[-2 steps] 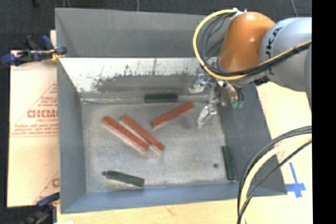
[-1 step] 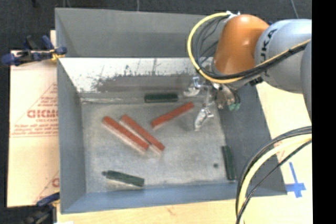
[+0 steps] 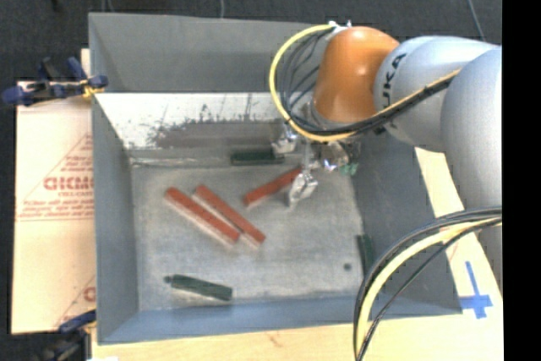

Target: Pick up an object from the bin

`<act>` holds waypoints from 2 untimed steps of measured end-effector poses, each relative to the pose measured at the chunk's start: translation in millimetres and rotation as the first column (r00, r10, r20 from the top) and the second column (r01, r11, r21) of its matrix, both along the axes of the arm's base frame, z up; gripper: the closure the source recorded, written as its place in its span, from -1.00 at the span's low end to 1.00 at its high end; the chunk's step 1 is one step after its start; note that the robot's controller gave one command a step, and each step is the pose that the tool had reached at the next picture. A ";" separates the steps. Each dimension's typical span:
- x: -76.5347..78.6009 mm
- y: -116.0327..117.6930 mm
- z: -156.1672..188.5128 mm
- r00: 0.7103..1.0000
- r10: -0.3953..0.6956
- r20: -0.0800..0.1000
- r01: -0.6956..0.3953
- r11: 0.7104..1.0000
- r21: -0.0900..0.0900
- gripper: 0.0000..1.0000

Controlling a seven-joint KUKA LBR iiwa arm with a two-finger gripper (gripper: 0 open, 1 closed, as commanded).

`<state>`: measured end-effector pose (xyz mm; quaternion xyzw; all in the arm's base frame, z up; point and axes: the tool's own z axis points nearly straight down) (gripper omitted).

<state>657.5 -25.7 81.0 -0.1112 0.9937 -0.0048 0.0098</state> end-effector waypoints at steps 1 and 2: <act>-3.8 -2.5 5.1 1.000 0.003 -0.004 -0.003 1.000 0.006 1.00; -3.8 -2.4 5.1 1.000 0.003 -0.004 -0.003 1.000 0.006 1.00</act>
Offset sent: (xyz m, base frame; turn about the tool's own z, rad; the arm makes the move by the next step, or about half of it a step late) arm 0.0000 0.0000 0.0000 0.0000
